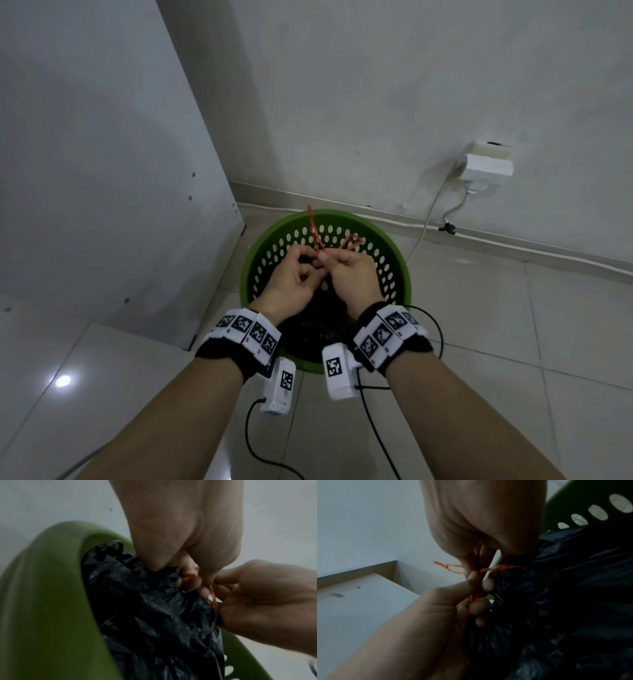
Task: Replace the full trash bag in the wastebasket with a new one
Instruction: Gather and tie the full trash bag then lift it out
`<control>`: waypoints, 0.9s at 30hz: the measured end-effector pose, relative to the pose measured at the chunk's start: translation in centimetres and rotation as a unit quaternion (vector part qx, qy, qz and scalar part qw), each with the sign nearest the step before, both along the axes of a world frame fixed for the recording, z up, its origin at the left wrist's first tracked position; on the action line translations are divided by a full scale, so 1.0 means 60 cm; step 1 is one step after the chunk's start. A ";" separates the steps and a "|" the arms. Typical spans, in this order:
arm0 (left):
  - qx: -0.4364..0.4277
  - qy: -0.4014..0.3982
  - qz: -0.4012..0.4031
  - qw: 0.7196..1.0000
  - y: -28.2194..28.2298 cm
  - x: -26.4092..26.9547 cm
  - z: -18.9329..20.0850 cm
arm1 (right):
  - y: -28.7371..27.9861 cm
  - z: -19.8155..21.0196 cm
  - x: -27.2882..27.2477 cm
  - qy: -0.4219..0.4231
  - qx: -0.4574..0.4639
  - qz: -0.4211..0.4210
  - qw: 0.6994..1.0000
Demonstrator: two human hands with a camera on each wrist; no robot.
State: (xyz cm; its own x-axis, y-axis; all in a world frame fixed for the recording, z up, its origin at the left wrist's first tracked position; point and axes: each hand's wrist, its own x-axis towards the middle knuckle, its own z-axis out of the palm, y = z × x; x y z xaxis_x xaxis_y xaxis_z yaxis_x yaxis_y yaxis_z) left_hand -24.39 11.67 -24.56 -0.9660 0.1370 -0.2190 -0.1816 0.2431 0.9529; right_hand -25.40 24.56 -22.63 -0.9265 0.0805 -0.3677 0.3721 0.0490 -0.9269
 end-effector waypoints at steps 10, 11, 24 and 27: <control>-0.086 0.147 -0.024 0.985 -0.032 0.017 -0.018 | 0.036 0.024 0.003 -0.030 0.251 0.260 0.932; -0.081 0.151 -0.015 0.985 -0.031 0.016 -0.019 | 0.041 0.031 0.001 -0.057 0.222 0.294 0.928; -0.059 0.148 -0.074 0.984 -0.033 0.018 -0.005 | 0.070 0.026 -0.009 -0.194 -0.074 0.225 0.952; -0.063 0.125 0.000 0.990 -0.043 0.014 0.010 | 0.073 0.029 -0.002 -0.185 -0.063 0.173 0.965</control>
State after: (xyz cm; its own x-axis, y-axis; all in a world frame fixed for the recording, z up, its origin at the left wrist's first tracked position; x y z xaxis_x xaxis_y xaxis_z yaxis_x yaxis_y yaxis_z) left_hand -23.56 9.07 -23.94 -0.9923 0.1233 0.0120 0.0564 0.3628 0.9301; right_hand -25.49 28.94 -20.87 -0.6934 -0.2779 -0.6648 0.6600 0.1253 -0.7408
